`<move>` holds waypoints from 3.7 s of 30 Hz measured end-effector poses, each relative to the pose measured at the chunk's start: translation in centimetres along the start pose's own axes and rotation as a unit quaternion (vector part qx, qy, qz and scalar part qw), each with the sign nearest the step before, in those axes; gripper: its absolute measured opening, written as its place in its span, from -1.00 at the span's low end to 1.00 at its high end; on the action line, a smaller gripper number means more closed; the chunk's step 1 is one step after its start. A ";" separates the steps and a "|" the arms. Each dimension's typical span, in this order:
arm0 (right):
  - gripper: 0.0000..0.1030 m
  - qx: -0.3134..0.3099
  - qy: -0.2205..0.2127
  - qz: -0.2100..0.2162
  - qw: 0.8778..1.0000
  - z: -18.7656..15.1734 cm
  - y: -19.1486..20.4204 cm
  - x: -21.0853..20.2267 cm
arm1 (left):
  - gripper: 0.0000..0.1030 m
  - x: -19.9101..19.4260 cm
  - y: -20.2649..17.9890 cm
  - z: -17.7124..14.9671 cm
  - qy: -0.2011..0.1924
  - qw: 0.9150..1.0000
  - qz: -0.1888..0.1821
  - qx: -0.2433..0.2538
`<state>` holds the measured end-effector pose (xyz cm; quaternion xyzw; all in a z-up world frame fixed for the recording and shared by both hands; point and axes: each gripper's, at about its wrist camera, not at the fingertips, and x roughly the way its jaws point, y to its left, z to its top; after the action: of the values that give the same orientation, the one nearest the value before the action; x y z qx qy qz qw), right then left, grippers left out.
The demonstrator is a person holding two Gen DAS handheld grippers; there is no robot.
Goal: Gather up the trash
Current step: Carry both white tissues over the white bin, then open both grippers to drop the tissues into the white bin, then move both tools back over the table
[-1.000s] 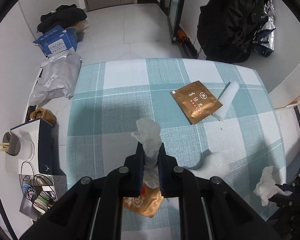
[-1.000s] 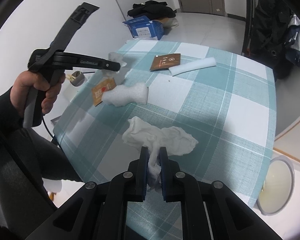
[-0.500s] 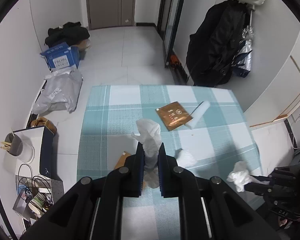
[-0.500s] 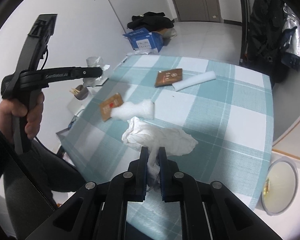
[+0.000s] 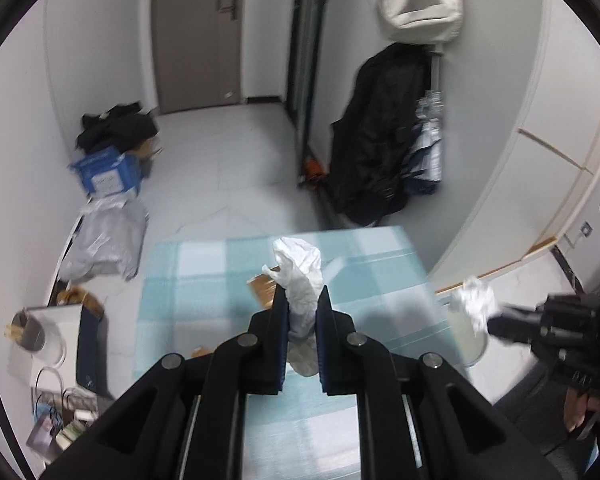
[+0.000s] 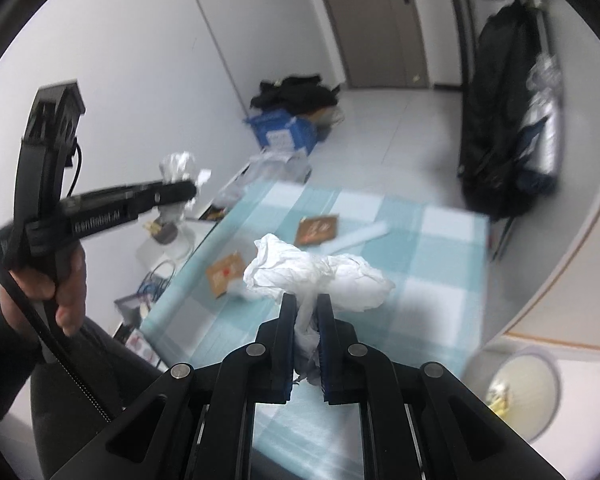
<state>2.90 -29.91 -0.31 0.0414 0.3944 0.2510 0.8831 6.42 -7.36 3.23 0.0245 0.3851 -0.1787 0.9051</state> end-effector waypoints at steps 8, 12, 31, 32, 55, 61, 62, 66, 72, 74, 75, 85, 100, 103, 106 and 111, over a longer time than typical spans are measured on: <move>-0.82 0.013 -0.056 -0.048 0.997 2.2 -3.9 -6.9 | -0.85 -0.6 -6.2 2.7 -0.024 0.997 -0.064 0.023; -0.82 0.034 -0.083 -0.072 0.993 2.5 -6.9 -10.2 | -0.85 -0.4 -9.7 3.7 -0.029 0.994 -0.093 0.042; -0.82 0.249 -0.092 -0.175 0.948 -8.4 -26.6 -16.9 | -0.85 9.6 -27.8 1.7 0.067 0.965 -0.197 0.160; -0.82 0.263 -0.085 -0.179 0.944 -9.5 -27.8 -16.5 | -0.85 10.6 -28.5 1.3 0.079 0.963 -0.199 0.163; -0.81 0.459 0.073 -0.064 0.883 -24.4 -39.0 1.9 | -0.85 29.9 -32.9 -8.4 0.379 0.897 -0.186 0.133; -0.77 0.506 0.079 -0.044 0.858 -25.6 -39.4 5.5 | -0.84 32.2 -32.2 -9.8 0.434 0.881 -0.166 0.086; -0.77 0.513 0.077 -0.040 0.854 -25.8 -39.6 5.9 | -0.84 32.3 -32.0 -9.8 0.438 0.880 -0.165 0.078; -0.77 0.523 0.080 -0.038 0.848 -26.9 -40.0 6.5 | -0.84 32.9 -31.3 -9.8 0.449 0.877 -0.161 0.061; -0.68 0.530 0.070 -0.037 0.844 -27.7 -40.0 5.8 | -0.80 33.3 -31.4 -9.7 0.454 0.876 -0.153 0.054; -0.55 0.529 0.070 -0.044 0.844 -28.1 -40.2 5.8 | -0.77 33.5 -31.4 -9.8 0.460 0.874 -0.147 0.053; -0.53 0.529 0.069 -0.046 0.845 -28.1 -40.1 5.8 | -0.74 33.6 -31.3 -9.7 0.459 0.875 -0.145 0.053; -0.27 0.512 0.070 -0.059 0.854 -28.1 -39.3 4.9 | -0.09 32.6 -31.1 -9.0 0.435 0.886 -0.142 0.076; -0.10 0.525 0.056 -0.093 0.844 -28.8 -38.3 0.0 | 0.14 28.8 -30.4 -7.5 0.368 0.914 -0.131 0.106; -0.07 0.513 0.049 -0.105 0.850 -27.9 -37.8 -1.2 | 0.14 27.0 -30.2 -7.0 0.341 0.924 -0.135 0.113; -0.06 0.499 0.041 -0.117 0.858 -26.9 -37.5 -2.5 | 0.14 25.2 -29.6 -5.9 0.314 0.932 -0.141 0.111; -0.05 0.476 0.015 -0.137 0.868 -24.1 -36.7 -5.5 | 0.14 21.7 -28.5 -3.6 0.262 0.949 -0.144 0.099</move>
<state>-2.44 -67.47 -23.09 0.3989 0.4809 -0.0904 0.7755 8.06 -39.97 -12.02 0.1048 0.5887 -0.3317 0.7297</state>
